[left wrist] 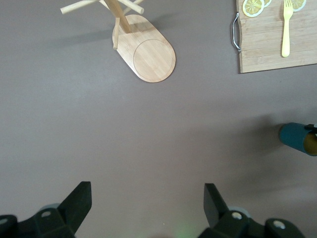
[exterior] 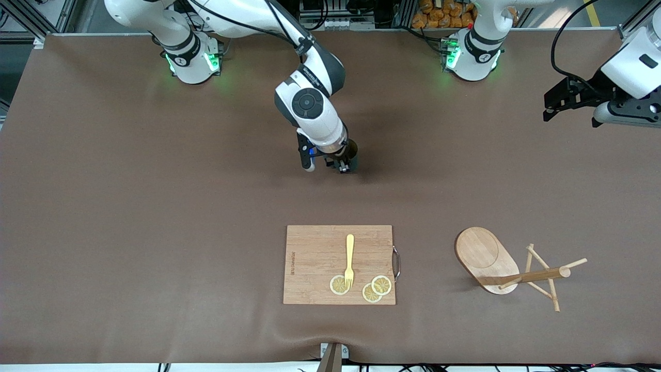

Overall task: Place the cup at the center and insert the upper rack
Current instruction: 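Carry the teal mug with the right gripper to the table center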

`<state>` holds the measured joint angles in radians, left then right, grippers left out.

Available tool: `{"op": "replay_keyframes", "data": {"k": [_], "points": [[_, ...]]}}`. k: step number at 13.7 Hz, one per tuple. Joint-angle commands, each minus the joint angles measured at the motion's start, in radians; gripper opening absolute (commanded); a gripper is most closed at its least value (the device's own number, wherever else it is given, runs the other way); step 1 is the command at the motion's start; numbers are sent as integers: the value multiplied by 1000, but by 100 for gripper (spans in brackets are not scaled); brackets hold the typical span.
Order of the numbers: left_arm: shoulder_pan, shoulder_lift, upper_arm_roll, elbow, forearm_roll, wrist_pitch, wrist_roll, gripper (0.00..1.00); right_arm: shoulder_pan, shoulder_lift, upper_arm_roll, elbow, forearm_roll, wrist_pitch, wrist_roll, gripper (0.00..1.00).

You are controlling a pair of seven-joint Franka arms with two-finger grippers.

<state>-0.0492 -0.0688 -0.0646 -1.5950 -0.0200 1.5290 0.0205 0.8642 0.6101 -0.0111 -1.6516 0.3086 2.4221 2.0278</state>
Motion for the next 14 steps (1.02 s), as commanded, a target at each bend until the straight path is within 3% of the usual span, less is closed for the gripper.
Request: {"op": "replay_keyframes", "data": {"k": [1, 14], "points": [[9, 6, -3, 17, -18, -16, 15, 100, 16, 45, -13, 59, -63, 0, 51, 0], [11, 6, -3, 16, -18, -16, 15, 100, 13, 72, -13, 79, -85, -1, 43, 0]]}}
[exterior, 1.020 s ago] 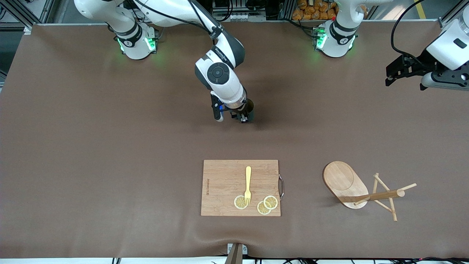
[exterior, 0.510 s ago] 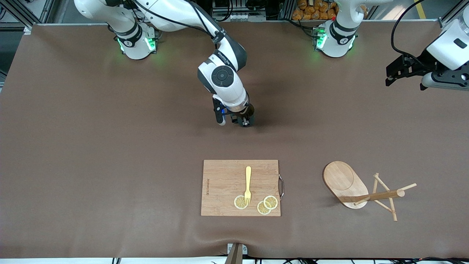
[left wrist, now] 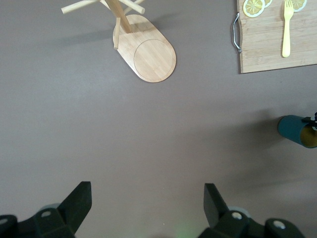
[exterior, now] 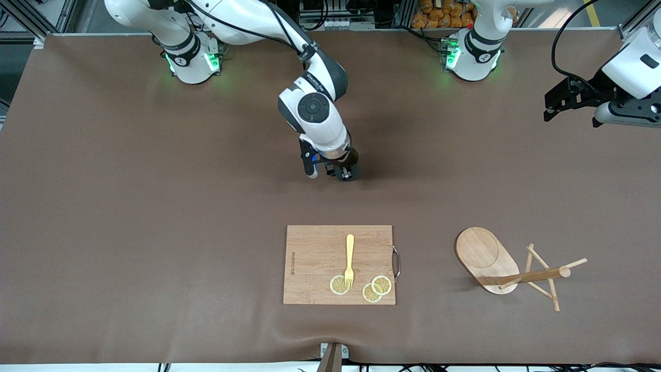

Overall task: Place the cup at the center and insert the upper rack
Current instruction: 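Carry the teal mug with the right gripper to the table center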

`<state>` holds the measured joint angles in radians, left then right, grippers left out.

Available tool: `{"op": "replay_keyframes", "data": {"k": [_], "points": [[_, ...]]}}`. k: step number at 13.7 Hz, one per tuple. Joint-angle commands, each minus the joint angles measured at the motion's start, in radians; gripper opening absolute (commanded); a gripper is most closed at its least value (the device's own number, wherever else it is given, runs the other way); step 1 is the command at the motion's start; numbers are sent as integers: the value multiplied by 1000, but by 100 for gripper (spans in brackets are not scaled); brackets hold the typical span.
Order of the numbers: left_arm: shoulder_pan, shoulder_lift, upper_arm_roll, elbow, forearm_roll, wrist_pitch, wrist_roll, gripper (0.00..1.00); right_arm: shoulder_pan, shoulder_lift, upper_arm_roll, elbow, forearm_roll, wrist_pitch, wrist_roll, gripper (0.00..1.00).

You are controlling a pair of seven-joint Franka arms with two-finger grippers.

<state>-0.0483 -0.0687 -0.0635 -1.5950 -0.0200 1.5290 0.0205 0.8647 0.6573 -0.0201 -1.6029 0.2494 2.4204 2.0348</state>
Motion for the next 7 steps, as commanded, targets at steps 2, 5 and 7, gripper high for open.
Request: {"op": "replay_keyframes", "data": {"k": [2, 5, 7], "points": [[8, 6, -4, 17, -18, -16, 15, 100, 13, 25, -4, 31, -32, 0, 36, 0], [8, 6, -4, 17, -18, -16, 15, 100, 14, 30, -4, 31, -33, 0, 38, 0], [8, 6, -4, 17, -18, -16, 15, 100, 14, 31, -4, 32, -32, 0, 38, 0]]}}
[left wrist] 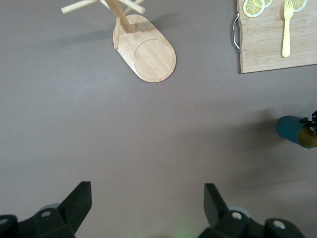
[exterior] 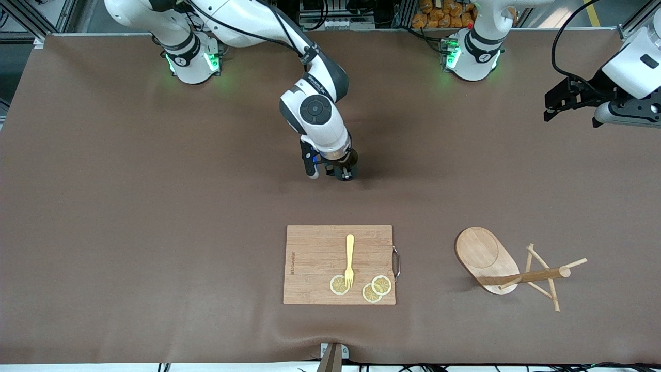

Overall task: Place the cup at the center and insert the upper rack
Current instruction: 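Carry the teal mug with the right gripper to the table center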

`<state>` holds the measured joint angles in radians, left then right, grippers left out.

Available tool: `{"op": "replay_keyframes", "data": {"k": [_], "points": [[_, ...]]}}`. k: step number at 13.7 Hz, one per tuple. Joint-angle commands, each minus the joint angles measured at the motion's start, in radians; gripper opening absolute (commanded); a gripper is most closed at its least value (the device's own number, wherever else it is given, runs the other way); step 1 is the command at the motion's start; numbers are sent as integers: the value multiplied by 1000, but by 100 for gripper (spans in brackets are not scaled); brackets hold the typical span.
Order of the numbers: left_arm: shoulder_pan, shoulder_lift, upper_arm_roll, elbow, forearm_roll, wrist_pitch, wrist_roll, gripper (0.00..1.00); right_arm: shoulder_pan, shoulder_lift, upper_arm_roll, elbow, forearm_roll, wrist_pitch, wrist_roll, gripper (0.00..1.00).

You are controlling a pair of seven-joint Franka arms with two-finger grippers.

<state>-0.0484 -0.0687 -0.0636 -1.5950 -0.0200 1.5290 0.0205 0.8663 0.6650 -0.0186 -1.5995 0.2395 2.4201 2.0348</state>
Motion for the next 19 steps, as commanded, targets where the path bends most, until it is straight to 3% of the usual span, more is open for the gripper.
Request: {"op": "replay_keyframes", "data": {"k": [1, 6, 7, 8, 9, 12, 19], "points": [[8, 6, -4, 15, -18, -16, 15, 100, 13, 24, -6, 29, -23, 1, 38, 0], [8, 6, -4, 17, -18, -16, 15, 100, 3, 22, -6, 30, -31, 1, 35, 1], [8, 6, -4, 17, -18, -16, 15, 100, 2, 22, -4, 30, -31, 2, 33, 42], [8, 6, -4, 17, -18, -16, 15, 100, 0, 22, -4, 30, -28, 2, 35, 76], [8, 6, -4, 17, -18, -16, 15, 100, 2, 22, -4, 30, -29, 1, 38, 87], [8, 6, -4, 15, -18, -16, 15, 100, -3, 16, -6, 30, -31, -4, 38, 98], [10, 6, -4, 17, -18, -16, 15, 100, -70, -25, -6, 115, -35, -257, -48, 100]]}}
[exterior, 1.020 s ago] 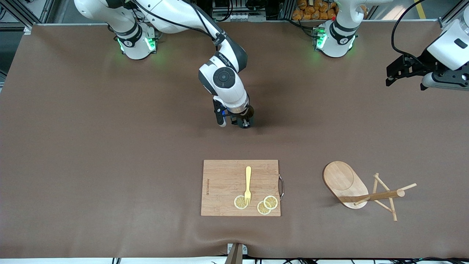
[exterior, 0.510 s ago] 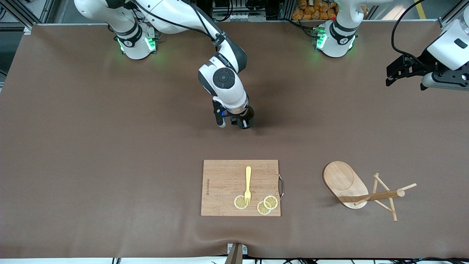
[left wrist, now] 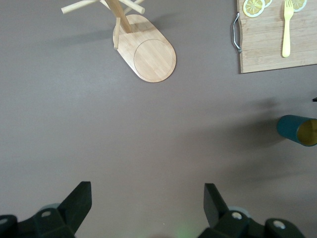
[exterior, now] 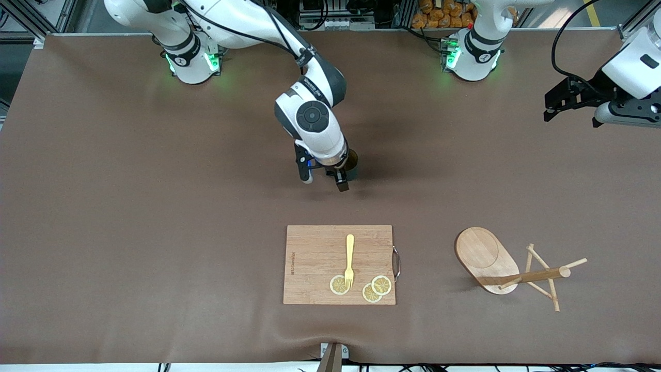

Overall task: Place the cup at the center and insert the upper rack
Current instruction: 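Carry the teal mug with the right gripper to the table center, then release the mug and withdraw the right gripper to rest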

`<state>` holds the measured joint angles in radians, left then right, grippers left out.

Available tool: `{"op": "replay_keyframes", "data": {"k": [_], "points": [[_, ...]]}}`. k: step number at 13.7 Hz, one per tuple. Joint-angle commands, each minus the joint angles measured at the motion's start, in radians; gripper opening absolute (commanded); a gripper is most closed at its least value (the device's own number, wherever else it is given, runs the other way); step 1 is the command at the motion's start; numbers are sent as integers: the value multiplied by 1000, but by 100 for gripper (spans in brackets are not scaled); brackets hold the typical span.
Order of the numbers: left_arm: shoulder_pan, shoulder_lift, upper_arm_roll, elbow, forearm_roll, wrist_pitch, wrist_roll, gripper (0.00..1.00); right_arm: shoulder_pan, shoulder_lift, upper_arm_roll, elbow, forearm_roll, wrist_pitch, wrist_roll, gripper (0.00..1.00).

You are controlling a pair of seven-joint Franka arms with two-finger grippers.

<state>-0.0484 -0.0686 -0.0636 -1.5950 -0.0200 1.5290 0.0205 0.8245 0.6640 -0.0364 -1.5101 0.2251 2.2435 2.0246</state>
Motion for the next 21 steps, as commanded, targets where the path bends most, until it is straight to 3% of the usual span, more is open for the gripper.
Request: {"op": "replay_keyframes", "data": {"k": [1, 4, 12, 21], "points": [[10, 6, -4, 17, -18, -16, 15, 100, -42, -41, 12, 25, -20, -119, -72, 100], [8, 6, -4, 17, -18, -16, 15, 100, -88, -86, 13, 25, -17, -189, -121, 100], [10, 6, -4, 17, -18, -16, 15, 100, -312, -265, 16, 18, -3, -490, -624, 100], [10, 6, -7, 15, -18, -18, 15, 100, -589, -371, 12, 28, -16, -679, -1280, 100]]}}
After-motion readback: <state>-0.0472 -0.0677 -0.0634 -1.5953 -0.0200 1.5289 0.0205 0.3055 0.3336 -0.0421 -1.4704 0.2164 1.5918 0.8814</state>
